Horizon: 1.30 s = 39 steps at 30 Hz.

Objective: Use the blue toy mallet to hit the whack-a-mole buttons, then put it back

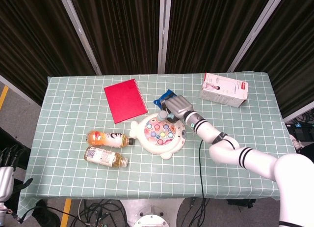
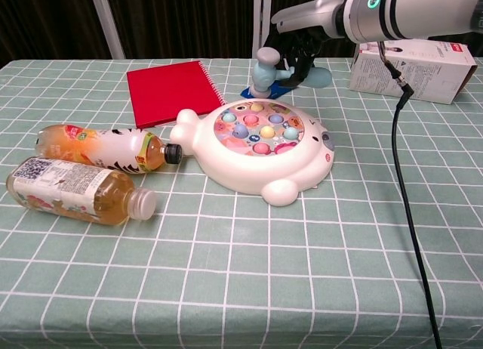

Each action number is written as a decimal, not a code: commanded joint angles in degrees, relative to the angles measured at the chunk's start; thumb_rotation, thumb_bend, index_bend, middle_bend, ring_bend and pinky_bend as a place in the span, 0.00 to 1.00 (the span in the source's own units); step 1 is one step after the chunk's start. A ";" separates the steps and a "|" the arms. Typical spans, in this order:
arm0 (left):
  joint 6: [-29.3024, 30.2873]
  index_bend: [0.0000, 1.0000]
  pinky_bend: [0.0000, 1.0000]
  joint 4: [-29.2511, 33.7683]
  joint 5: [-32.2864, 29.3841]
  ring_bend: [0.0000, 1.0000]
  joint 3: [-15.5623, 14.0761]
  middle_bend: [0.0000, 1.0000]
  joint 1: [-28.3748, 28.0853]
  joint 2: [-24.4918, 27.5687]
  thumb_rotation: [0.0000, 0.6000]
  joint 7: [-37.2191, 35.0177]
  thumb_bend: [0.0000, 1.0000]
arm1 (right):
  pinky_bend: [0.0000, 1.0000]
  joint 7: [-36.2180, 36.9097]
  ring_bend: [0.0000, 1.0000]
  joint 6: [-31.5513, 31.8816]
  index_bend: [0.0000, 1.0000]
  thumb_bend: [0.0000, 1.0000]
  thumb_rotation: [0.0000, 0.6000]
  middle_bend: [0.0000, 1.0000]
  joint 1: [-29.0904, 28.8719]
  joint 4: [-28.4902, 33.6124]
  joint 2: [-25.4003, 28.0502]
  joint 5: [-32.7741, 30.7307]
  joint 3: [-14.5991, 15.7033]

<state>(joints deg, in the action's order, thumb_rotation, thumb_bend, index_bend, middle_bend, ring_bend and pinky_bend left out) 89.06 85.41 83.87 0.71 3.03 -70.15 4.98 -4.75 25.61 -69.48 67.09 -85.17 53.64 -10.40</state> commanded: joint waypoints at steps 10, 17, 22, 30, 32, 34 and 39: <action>-0.47 0.14 0.00 -0.47 -0.30 0.00 0.00 0.06 -0.05 -0.22 1.00 -0.36 0.03 | 0.64 -1.86 0.49 -3.88 0.74 0.48 1.00 0.63 -3.58 -7.54 -5.29 -3.47 1.90; -0.17 0.14 0.00 -0.75 -0.15 0.00 0.00 0.06 0.11 -0.32 1.00 -0.69 0.03 | 0.64 -0.28 0.49 -0.78 0.74 0.48 1.00 0.63 -1.76 -3.28 -2.10 -2.64 0.75; 0.20 0.14 0.00 -0.47 0.46 0.00 -0.03 0.06 0.04 -0.15 1.00 -0.61 0.03 | 0.64 0.58 0.49 2.64 0.74 0.48 1.00 0.63 1.85 3.13 3.62 -1.39 1.20; 0.95 0.14 0.00 0.85 1.40 0.00 -0.12 0.06 0.03 0.42 1.00 0.42 0.03 | 0.64 2.62 0.49 6.29 0.74 0.48 1.00 0.63 10.18 11.03 11.41 3.53 5.68; 1.11 0.13 0.00 1.34 1.62 0.00 -0.13 0.06 0.00 0.61 1.00 0.90 0.03 | 0.65 4.07 0.49 6.76 0.74 0.48 1.00 0.63 12.37 11.17 12.17 5.14 6.74; 1.14 0.14 0.00 1.76 1.76 0.00 -0.14 0.06 -0.06 0.78 1.00 1.31 0.03 | 0.65 5.36 0.49 6.85 0.74 0.48 1.00 0.63 13.97 10.56 12.27 6.57 7.52; 0.97 0.13 0.00 2.97 2.14 0.00 -0.13 0.06 -0.42 1.14 1.00 2.43 0.03 | 0.64 9.65 0.49 6.10 0.73 0.48 1.00 0.62 16.88 6.96 10.03 10.53 8.43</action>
<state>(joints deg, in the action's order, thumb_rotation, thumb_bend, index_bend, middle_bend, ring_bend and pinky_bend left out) 90.07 88.29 85.96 0.58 2.68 -69.07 7.33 3.69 31.98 -53.55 75.29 -74.20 62.94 -2.39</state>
